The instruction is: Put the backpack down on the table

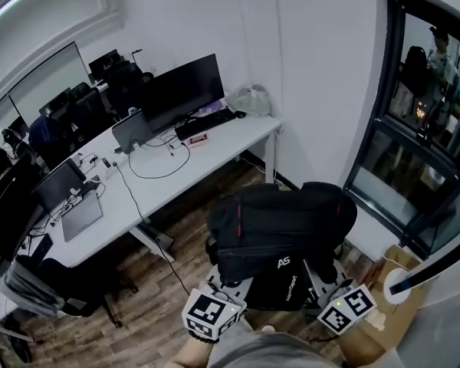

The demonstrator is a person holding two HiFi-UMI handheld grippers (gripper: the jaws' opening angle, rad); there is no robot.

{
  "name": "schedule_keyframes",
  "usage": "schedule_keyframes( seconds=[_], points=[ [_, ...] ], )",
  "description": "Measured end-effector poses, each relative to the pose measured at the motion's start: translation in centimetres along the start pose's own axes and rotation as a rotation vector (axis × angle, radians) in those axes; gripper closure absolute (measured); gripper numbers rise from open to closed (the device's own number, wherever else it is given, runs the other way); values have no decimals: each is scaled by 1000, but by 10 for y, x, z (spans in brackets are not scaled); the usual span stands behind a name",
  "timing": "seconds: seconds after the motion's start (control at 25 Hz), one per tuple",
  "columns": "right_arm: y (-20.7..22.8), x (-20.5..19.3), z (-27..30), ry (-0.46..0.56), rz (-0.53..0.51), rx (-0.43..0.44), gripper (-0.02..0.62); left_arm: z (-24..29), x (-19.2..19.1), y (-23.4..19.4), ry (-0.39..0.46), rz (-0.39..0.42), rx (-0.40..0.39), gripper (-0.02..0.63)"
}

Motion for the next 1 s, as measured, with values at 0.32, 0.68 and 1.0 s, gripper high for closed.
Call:
schedule_keyframes(
  seconds=[0.32, 0.68, 1.0],
  points=[
    [12, -3, 14, 0, -2, -27, 569, 18, -4, -16, 5, -3, -25, 589],
    [28, -5, 64, -11, -24, -63, 569, 44, -4, -66, 11, -24, -54, 589],
    [41, -14, 125, -11, -30, -88, 569, 66, -5, -127, 16, -28, -78, 589]
  ],
)
Point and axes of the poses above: the fingertips, and each gripper's own axes: z forward along the fingers, y to its right, x out of its top, the point moved 6 cm from there along -z, backward along the fingers, and after that the axes turned 9 degrees about x, right-handed, at the moved point
